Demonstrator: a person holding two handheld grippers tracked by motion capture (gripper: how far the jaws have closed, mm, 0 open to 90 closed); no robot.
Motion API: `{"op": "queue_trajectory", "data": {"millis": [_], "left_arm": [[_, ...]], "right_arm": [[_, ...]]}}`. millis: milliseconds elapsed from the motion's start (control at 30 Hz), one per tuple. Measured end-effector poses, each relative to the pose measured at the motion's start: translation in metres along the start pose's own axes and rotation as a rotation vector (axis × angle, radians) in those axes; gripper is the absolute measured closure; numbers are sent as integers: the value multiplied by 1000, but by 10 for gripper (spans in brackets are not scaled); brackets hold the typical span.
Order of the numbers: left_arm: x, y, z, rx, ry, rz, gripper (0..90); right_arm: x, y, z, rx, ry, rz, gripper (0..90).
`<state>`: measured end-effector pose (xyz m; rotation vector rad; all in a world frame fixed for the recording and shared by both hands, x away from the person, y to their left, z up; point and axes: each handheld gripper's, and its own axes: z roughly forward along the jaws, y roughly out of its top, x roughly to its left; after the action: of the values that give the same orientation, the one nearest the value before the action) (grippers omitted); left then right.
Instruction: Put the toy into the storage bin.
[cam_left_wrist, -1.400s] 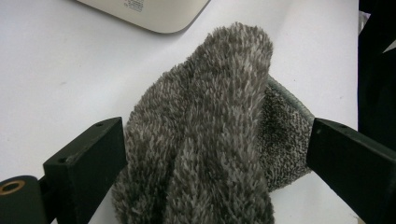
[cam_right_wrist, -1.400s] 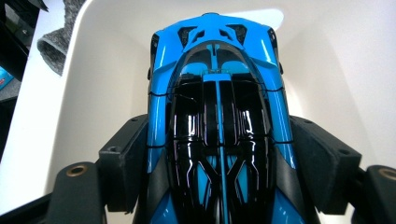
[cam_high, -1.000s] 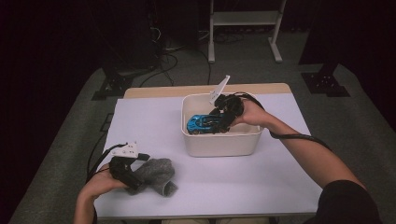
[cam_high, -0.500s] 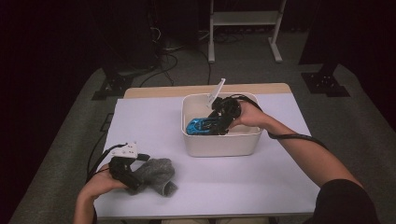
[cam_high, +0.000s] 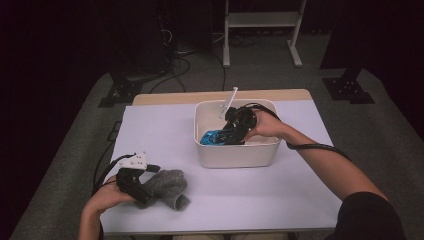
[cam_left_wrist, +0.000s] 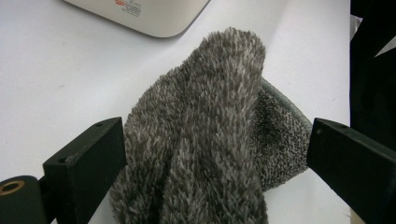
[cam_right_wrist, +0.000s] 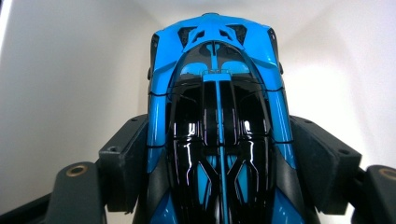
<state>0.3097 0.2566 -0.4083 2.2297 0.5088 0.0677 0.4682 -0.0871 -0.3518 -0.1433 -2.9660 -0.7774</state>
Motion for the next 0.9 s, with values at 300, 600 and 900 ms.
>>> {"op": "queue_trajectory", "data": {"millis": [300, 600, 900], "left_arm": [[0, -1, 0, 0, 1, -3, 38], [0, -1, -1, -3, 0, -3, 38], [-1, -1, -2, -7, -2, -1, 38]], "right_arm": [[0, 0, 3, 21, 13, 2, 251], [1, 1, 4, 36, 10, -6, 261], [0, 1, 8, 68, 6, -11, 259]]}}
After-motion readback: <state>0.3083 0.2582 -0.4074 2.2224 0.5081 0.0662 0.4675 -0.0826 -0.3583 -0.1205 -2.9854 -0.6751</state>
